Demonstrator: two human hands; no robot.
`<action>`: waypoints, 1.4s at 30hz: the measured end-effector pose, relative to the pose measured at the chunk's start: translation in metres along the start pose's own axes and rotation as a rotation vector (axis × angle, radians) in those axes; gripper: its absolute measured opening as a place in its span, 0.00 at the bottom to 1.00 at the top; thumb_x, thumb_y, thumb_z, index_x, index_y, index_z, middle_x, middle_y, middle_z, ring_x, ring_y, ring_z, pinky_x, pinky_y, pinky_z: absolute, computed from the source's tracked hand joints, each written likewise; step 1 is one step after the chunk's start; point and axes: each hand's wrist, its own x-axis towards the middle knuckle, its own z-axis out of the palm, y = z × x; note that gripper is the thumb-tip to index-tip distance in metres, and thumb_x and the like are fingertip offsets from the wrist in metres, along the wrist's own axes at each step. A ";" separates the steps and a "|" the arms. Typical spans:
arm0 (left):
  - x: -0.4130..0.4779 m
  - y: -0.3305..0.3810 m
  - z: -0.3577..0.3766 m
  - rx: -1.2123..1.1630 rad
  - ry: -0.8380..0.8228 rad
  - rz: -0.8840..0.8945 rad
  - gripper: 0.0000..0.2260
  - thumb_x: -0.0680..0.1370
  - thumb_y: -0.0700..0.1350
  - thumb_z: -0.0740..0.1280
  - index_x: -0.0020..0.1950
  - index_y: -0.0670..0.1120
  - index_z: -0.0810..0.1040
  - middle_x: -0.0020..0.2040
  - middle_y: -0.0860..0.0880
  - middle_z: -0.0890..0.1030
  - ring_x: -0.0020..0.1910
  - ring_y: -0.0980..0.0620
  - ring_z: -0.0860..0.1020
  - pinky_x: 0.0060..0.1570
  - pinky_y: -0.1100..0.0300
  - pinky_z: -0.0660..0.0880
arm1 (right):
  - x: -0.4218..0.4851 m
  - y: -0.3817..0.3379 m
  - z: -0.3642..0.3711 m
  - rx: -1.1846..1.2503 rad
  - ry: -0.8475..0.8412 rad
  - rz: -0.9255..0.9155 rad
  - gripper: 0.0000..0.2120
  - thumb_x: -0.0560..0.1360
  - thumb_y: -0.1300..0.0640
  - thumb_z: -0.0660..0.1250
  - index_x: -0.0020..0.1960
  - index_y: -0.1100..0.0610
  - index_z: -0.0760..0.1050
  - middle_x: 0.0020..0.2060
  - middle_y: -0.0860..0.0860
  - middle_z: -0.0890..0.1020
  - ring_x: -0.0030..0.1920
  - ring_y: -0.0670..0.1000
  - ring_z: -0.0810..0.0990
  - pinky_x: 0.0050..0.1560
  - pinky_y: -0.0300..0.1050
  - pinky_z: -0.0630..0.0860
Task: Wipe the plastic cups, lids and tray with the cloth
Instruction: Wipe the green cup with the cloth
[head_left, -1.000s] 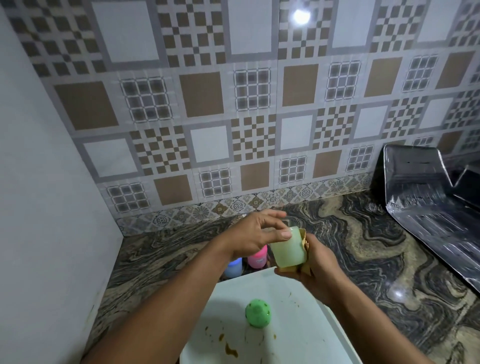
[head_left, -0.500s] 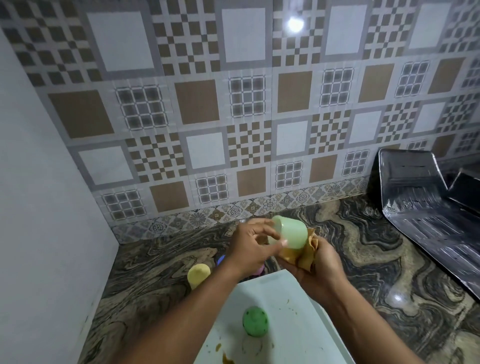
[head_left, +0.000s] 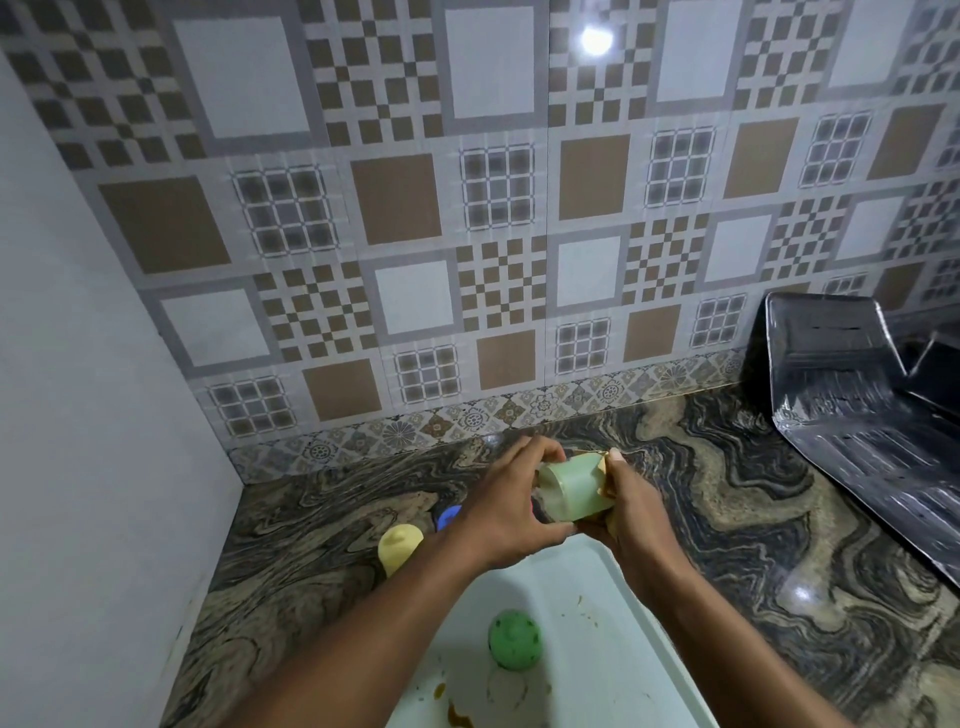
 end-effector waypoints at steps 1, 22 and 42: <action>0.000 -0.001 0.001 0.000 -0.003 -0.007 0.27 0.65 0.51 0.79 0.58 0.59 0.69 0.57 0.60 0.72 0.50 0.54 0.76 0.48 0.51 0.79 | 0.000 0.000 -0.001 -0.003 -0.005 -0.003 0.20 0.83 0.48 0.55 0.56 0.61 0.80 0.55 0.69 0.81 0.56 0.69 0.81 0.51 0.64 0.81; -0.013 -0.014 0.019 -0.310 -0.069 -0.265 0.34 0.68 0.58 0.79 0.71 0.55 0.71 0.58 0.56 0.82 0.52 0.60 0.82 0.55 0.58 0.80 | 0.001 0.012 0.000 -0.082 -0.060 -0.136 0.16 0.84 0.52 0.58 0.52 0.59 0.82 0.46 0.63 0.86 0.47 0.65 0.84 0.50 0.60 0.79; -0.012 -0.021 0.022 0.036 0.046 0.056 0.39 0.69 0.63 0.75 0.76 0.56 0.66 0.67 0.56 0.74 0.63 0.57 0.76 0.62 0.58 0.75 | 0.016 0.015 -0.002 -0.170 0.007 -0.141 0.19 0.82 0.49 0.56 0.48 0.59 0.82 0.42 0.64 0.84 0.41 0.59 0.79 0.42 0.57 0.77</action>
